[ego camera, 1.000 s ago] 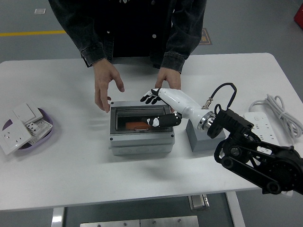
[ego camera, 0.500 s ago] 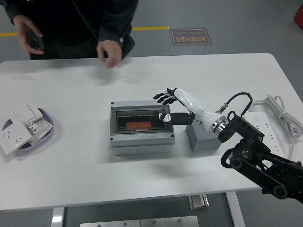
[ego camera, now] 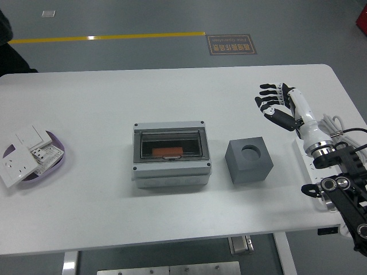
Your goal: Pick up the cylinder from the cube,place it in the box,flap close box
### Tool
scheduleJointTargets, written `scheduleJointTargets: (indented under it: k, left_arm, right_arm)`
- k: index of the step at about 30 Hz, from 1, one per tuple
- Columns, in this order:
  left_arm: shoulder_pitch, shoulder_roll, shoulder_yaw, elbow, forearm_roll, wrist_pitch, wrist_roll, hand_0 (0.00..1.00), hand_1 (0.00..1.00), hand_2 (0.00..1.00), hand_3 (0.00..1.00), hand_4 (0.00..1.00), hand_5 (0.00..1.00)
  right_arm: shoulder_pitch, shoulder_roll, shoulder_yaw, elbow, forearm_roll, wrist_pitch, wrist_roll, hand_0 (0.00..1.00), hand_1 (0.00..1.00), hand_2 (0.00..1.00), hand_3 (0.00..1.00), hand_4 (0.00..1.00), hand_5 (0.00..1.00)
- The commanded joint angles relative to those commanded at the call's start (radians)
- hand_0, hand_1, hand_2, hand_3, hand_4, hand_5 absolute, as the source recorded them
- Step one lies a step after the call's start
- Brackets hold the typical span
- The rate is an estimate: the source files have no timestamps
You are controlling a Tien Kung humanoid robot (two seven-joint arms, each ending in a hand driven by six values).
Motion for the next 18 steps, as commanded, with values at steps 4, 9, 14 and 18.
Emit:
scheduleJointTargets:
  k: [4,9,14,18]
  left_arm:
    - [0.005,0.001,0.001,0.0,-0.002,0.001,0.001,0.639,0.664,0.579,0.642,0.726,0.311]
    - [0.006,0.004,0.001,0.0,-0.001,0.0,0.001,0.639,0.664,0.578,0.642,0.726,0.312]
    - [0.004,0.007,0.005,0.0,-0.001,-0.002,-0.002,0.638,0.664,0.579,0.642,0.726,0.314]
    - [0.005,0.01,0.013,0.0,-0.001,-0.003,-0.003,0.639,0.663,0.579,0.642,0.725,0.313]
  right_arm:
    - [-0.028,0.04,0.116,-0.011,0.098,0.028,0.08,0.597,0.622,0.656,0.684,0.708,0.339]
    - [-0.034,0.062,0.206,-0.018,0.194,0.043,0.132,0.603,0.624,0.655,0.678,0.686,0.324]
    - [-0.039,0.075,0.225,-0.014,0.215,0.051,0.142,0.639,0.661,0.683,0.692,0.741,0.304]
    - [-0.046,0.077,0.232,-0.013,0.222,0.052,0.144,0.714,0.689,0.733,0.796,0.763,0.288]
